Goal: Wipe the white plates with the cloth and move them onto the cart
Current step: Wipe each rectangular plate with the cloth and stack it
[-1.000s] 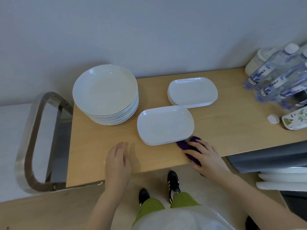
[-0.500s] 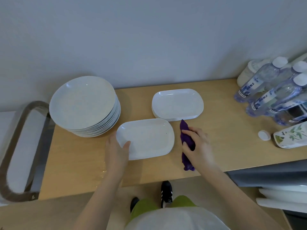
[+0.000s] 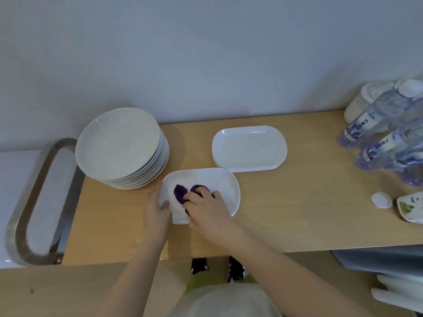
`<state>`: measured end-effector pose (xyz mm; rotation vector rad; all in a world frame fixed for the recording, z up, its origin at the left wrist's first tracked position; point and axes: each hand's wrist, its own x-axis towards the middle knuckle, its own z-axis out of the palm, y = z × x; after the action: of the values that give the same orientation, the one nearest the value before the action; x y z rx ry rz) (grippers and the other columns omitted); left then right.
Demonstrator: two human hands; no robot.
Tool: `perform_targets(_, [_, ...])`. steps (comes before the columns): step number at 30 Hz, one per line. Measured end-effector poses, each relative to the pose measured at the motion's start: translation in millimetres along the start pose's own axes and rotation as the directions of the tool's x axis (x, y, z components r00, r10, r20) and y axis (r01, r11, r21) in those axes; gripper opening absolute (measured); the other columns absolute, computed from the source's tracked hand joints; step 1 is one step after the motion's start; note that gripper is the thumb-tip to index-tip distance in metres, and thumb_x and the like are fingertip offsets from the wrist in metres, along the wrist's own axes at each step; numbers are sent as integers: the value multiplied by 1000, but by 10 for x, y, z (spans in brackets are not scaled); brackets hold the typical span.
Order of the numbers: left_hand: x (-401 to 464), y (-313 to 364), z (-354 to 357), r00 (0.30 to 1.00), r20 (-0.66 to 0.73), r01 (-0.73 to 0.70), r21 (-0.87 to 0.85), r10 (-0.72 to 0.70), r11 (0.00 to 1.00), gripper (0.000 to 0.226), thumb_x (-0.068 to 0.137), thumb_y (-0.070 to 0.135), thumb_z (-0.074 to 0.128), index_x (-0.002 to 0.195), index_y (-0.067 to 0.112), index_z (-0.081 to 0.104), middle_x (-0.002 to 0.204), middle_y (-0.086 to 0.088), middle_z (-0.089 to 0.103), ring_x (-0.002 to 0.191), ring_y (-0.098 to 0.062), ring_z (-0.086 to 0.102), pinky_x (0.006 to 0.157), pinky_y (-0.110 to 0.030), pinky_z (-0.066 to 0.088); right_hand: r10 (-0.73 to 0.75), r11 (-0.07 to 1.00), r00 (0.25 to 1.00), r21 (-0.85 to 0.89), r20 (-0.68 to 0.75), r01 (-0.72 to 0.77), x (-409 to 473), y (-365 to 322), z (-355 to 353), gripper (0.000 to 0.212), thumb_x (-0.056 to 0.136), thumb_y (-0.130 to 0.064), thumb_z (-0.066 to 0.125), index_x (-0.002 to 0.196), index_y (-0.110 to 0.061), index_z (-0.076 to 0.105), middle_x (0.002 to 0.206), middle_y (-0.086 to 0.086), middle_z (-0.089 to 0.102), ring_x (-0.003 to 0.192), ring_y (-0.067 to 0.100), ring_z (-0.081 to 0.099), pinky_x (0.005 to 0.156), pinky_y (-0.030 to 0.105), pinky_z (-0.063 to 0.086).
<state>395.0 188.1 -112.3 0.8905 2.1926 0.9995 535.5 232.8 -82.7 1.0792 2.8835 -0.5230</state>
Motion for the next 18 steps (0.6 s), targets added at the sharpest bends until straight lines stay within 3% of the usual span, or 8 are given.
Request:
perform_targets(3, [21,-3,0,1000,-7,0,-25,0,1000,63,83,-10,44,140,16,46,134,-7,51,118,-20,47,96,-30,37,21,999,1000,-25,8,-21,-96,92,-27,29,85,-16,57,114,-16,66,132,-5,52,120,25,41,81,40,35])
perform_targets(6, [18,-26,10,1000,-24,5,-26,-5,1000,62,85,-11,44,141,17,45,135,-5,49,123,-22,46,98,-30,36,74,988,995,-133,-61,-82,-230,229,-135,30,64,-19,77,94,-23,73,123,-10,61,113,21,56,77,37,48])
perform_targets(10, [25,-55,-17,1000,0,-19,15,19,1000,59,87,-9,45,141,16,44,137,-5,48,124,-19,44,97,-28,33,45,975,998,-215,-37,-52,-258,417,-266,41,63,-15,75,103,-24,68,134,-9,55,119,20,54,85,35,48])
perform_targets(12, [36,-71,-40,999,26,-38,34,37,999,59,87,-8,46,141,16,44,135,-6,49,124,-21,45,99,-30,35,79,956,996,-279,-48,-89,-198,455,-314,43,64,-19,74,106,-26,67,133,-10,56,115,18,56,81,32,48])
perform_targets(15, [45,-111,-68,996,73,-64,93,57,994,57,89,-2,45,143,18,42,131,-8,48,119,-25,47,97,-37,41,212,927,973,-296,-87,-228,-95,393,-332,45,53,-22,77,98,-25,71,106,-10,68,91,17,63,61,27,45])
perform_targets(18, [67,-141,-93,992,113,-71,223,46,972,60,95,6,44,150,23,28,131,-6,41,113,-22,45,85,-28,34,356,853,925,-358,-132,-379,-36,279,-269,33,52,-24,76,85,-23,72,90,-5,68,76,19,61,56,27,39])
